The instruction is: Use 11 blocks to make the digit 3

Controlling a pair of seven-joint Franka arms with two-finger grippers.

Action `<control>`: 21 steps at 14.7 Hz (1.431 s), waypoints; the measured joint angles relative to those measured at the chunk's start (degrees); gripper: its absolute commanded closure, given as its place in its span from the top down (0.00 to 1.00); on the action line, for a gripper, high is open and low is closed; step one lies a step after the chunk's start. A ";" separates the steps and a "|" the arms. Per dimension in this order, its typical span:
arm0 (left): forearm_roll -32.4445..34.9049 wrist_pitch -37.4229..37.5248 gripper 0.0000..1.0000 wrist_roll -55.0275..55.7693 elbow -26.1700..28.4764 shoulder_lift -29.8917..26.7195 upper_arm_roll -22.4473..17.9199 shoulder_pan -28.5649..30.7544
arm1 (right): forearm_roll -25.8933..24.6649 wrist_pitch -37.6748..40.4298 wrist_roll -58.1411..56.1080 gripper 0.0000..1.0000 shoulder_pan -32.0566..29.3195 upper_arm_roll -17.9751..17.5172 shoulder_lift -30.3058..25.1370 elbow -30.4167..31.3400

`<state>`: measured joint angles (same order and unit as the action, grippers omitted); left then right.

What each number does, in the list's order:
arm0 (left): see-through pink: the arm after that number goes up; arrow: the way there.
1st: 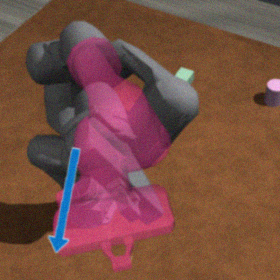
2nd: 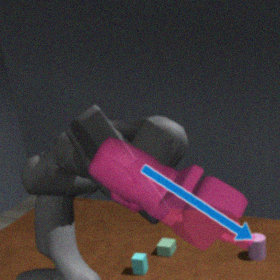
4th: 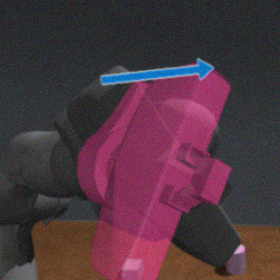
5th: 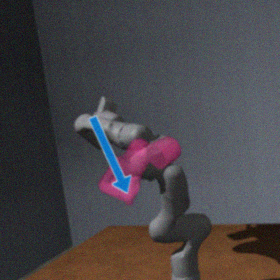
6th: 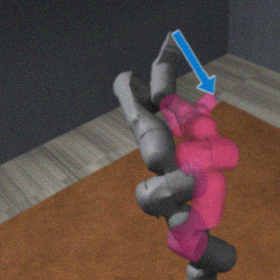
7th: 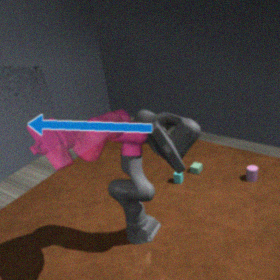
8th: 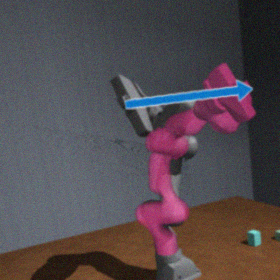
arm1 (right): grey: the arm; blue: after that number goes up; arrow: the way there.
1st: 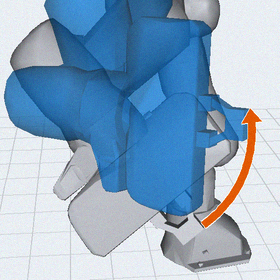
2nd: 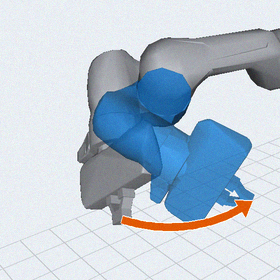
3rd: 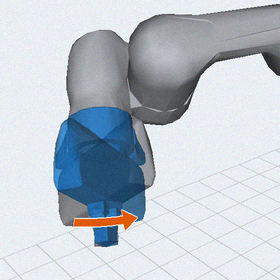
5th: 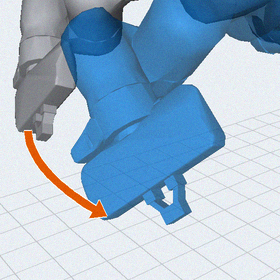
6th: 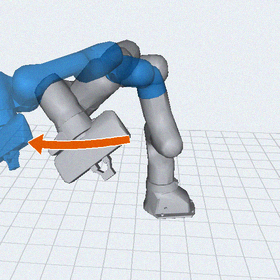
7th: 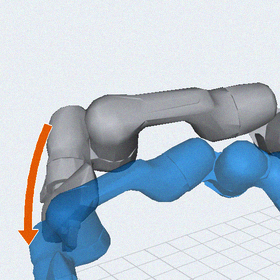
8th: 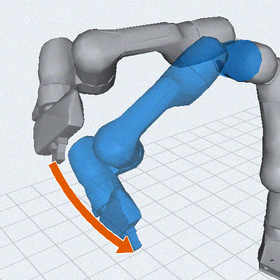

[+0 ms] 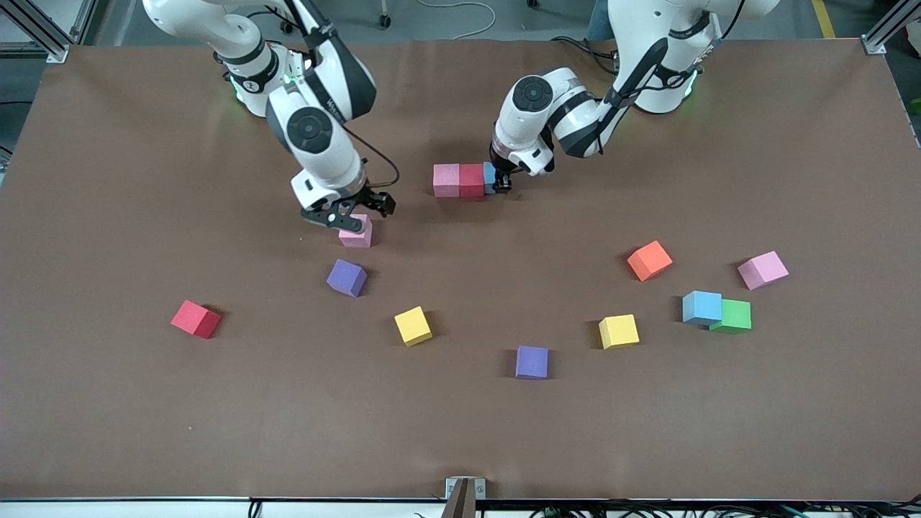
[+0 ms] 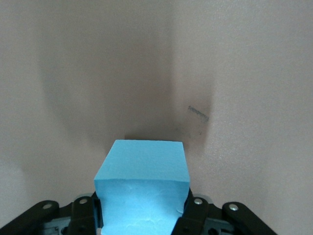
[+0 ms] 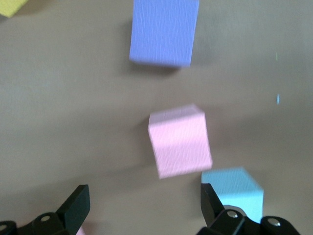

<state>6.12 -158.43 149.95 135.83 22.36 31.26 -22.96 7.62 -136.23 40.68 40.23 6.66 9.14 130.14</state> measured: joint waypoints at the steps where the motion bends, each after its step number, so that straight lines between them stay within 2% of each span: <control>1: 0.03 0.00 0.31 0.00 -0.01 0.03 -0.02 0.00 | 0.00 -1.58 -1.76 1.00 -0.79 0.00 0.20 0.88; 6: 1.83 0.00 0.31 -0.01 -0.08 0.09 -0.17 0.11 | -0.01 -6.20 -4.44 1.00 -1.16 -0.31 3.18 2.15; 10: 2.16 0.00 0.31 -0.01 -0.23 0.11 -0.41 0.34 | -0.01 -12.82 -6.02 1.00 -1.19 -0.30 5.38 5.24; 11: 2.18 0.00 0.31 -0.01 -0.33 0.13 -0.44 0.34 | -0.01 -13.51 -6.13 0.95 -1.20 -0.30 5.73 5.79; 12: 2.20 0.00 0.31 -0.01 -0.43 0.16 -0.46 0.35 | -0.01 -13.93 -6.19 0.86 -1.21 -0.30 5.99 6.15; 13: 2.20 0.00 0.31 -0.01 -0.52 0.18 -0.47 0.35 | -0.01 -14.07 -6.21 0.68 -1.21 -0.30 6.17 6.25; 15: 2.20 0.00 0.33 -0.01 -0.68 0.26 -0.47 0.33 | -0.01 -14.07 -6.22 0.12 -1.22 -0.29 6.27 6.26; 16: 2.20 0.00 0.37 -0.01 -0.75 0.34 -0.47 0.28 | 0.00 -14.02 -6.05 0.02 -1.22 -0.29 6.27 6.26; 17: 2.20 0.00 0.40 -0.01 -0.78 0.41 -0.47 0.25 | 0.03 -13.97 -5.33 0.01 -1.23 -0.28 6.27 6.26; 19: 2.21 0.00 0.56 -0.01 -0.79 0.50 -0.47 0.23 | 0.05 -13.96 -1.44 0.01 -1.24 -0.27 6.09 6.25; 21: 2.21 0.00 0.85 -0.01 -0.80 0.58 -0.47 0.23 | 0.02 -13.97 5.93 0.00 -1.22 -0.42 6.06 6.22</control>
<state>8.33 -158.43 149.94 135.03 22.93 30.79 -22.73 7.64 -150.19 46.60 39.01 6.24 15.20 136.35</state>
